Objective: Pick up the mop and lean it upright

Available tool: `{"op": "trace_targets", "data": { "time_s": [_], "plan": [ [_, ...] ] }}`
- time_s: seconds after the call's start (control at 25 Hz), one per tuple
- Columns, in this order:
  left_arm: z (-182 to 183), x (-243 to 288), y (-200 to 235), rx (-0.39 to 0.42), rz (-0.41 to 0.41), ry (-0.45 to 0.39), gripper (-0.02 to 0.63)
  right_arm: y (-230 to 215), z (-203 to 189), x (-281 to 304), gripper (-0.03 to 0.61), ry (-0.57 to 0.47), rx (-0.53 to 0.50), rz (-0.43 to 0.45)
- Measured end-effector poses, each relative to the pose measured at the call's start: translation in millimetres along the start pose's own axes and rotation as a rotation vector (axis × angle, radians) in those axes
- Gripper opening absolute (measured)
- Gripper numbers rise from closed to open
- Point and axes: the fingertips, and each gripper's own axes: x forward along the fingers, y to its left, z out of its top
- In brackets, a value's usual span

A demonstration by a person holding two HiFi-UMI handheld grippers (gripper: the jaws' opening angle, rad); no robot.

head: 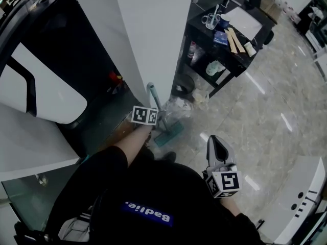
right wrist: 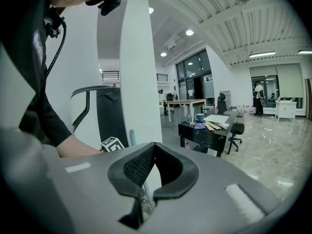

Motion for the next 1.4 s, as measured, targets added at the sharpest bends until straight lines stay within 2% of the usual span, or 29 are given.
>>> {"op": "trace_targets", "data": {
  "time_s": [0.28,0.52,0.76,0.96,1.16,1.4],
  "plan": [
    [-14.6,-20.7,-7.5,0.037,0.046,-0.014,0.244,2.3,-9.3,-8.4,0.006,-0.036,0.028,0.049],
    [-18.9,-42.8,-17.1,0.111,0.083,-0.039,0.244,7.3,-13.2,-18.2,0.006,-0.063,0.039,0.07],
    [-17.2,-57.1,-26.7,0.147,0.063,-0.047,0.244,20.3,-10.5,-25.6,0.006,-0.081,0.049,0.057],
    [-11.0,-73.0,-33.8,0.221,0.036,-0.087,0.238,38.0,-11.6,-29.6,0.006,-0.086,0.048,0.019],
    [-12.7,-99.6,-29.6,0.268,-0.006,-0.106,0.238,73.9,-6.7,-34.3,0.006,-0.1,0.039,-0.028],
    [-8.9,-149.0,-29.9,0.339,-0.059,-0.173,0.232,128.0,-7.6,-38.7,0.006,-0.108,0.028,-0.059]
  ]
}}
